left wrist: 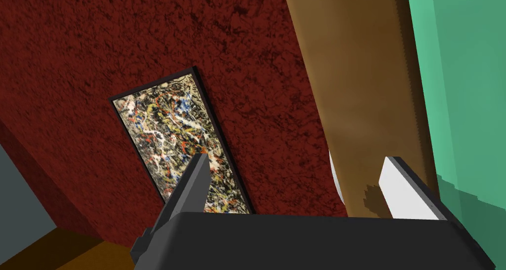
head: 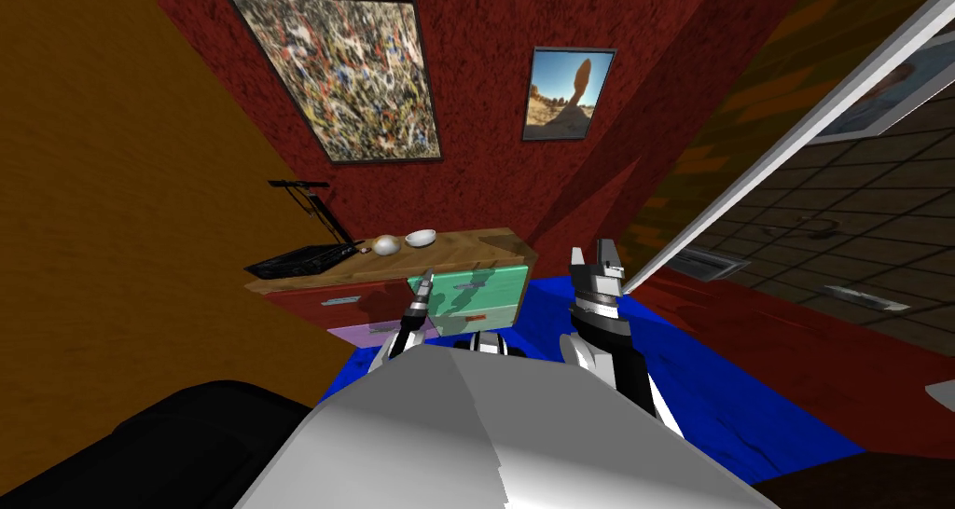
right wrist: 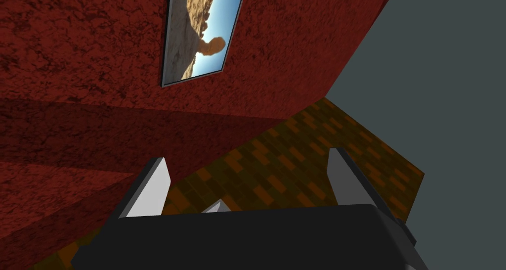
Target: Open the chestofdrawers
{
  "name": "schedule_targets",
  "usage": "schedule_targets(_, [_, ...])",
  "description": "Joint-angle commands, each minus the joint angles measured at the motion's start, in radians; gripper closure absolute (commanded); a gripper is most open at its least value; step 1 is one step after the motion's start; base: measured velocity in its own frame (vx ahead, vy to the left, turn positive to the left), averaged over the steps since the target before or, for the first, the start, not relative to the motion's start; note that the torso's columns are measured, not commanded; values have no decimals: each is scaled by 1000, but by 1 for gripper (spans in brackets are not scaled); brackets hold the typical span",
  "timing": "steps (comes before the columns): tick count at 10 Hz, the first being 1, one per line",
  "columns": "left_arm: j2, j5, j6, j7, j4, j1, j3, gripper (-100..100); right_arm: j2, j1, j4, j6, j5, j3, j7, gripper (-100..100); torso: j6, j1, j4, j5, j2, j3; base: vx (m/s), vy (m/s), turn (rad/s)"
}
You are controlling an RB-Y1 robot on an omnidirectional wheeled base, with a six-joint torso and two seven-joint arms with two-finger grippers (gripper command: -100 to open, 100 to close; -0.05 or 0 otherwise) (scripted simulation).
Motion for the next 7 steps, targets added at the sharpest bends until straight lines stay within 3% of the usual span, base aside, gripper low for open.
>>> schedule_targets(1, [-4, -2, 1, -3, 76, -4, -4, -100, 0, 0, 0, 0, 0, 0, 0, 0, 2, -1, -2, 2, -1, 0, 4, -74, 39])
schedule_targets(3, [-12, -3, -2, -7, 128, -10, -3, -100, 0, 0, 0, 0, 0, 0, 0, 0, 6, -3, -10, 8, -4, 0, -15, -75, 39])
schedule_targets(7, [-12, -3, -2, -7, 135, -10, -3, -100, 0, 0, 0, 0, 0, 0, 0, 0, 11, -7, -12, 9, -9, -3, 0, -16, -1])
